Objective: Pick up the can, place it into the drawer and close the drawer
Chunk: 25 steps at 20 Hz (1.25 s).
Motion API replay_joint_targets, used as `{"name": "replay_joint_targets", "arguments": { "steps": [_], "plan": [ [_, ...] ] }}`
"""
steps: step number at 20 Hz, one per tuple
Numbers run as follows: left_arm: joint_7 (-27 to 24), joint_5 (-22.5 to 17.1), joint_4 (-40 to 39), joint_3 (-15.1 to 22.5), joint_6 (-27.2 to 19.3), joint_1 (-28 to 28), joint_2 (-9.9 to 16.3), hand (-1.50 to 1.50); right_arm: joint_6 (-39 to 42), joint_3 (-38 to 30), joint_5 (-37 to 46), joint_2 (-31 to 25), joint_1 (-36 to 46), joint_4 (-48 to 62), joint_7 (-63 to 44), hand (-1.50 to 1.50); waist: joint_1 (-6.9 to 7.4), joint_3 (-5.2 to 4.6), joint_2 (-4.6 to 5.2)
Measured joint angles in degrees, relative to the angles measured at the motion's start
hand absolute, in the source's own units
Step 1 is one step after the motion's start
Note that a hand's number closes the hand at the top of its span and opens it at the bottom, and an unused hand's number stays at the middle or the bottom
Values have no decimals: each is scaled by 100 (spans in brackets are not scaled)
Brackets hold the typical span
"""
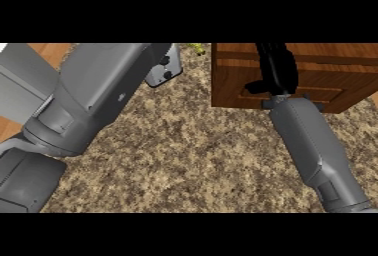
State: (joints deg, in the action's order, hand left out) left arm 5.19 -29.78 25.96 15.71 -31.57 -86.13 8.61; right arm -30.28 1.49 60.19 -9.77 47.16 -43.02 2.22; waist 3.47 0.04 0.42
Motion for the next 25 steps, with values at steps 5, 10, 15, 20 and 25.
{"name": "replay_joint_targets", "arguments": {
  "steps": [5, 10, 15, 20, 25],
  "plan": [
    [171, 70, 378, 62, 3, 237, 128, -150, -420, -231, 120, -31, 724, 937, 39, -150, 121, 1, 31],
    [356, 112, 817, 122, 95, 566, 331, -150, -601, -394, 147, -76, 1212, 1617, 131, -150, 187, 5, 47],
    [564, 129, 1272, 169, 179, 863, 551, -150, -567, -511, 135, -126, 1585, 2083, 222, -150, 240, 32, 91],
    [712, 125, 1736, 212, 273, 1203, 745, -150, -498, -685, -7, -143, 1757, 2341, 489, -150, 275, 44, 108],
    [817, 132, 2113, 225, 276, 1454, 890, -150, -477, -918, -239, -128, 1840, 2432, 986, -150, 244, 57, 143]
  ]
}}
